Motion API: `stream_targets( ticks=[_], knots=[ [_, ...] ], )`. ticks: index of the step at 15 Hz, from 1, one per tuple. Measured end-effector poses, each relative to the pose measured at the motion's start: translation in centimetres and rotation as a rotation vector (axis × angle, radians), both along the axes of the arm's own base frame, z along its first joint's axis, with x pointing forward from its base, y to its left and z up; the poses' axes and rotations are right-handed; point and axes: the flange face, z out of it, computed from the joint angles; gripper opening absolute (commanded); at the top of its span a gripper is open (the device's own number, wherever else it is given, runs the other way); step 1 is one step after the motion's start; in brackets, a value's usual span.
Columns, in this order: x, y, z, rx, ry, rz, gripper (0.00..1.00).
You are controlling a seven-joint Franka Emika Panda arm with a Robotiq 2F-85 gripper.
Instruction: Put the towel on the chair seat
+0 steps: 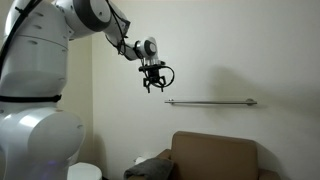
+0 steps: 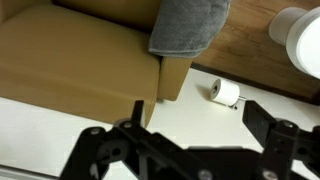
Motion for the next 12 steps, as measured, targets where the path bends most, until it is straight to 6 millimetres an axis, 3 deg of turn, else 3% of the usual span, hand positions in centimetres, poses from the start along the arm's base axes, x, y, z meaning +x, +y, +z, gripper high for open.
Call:
stream_targets(
  ticks=[5,12],
  knots=[
    [-0.2,2.9,-1.1,0.038,-0.034,-0.096,1.0],
    [-1.0,5.9,-4.5,0.045,-0.078,-0.161,1.0]
  ],
)
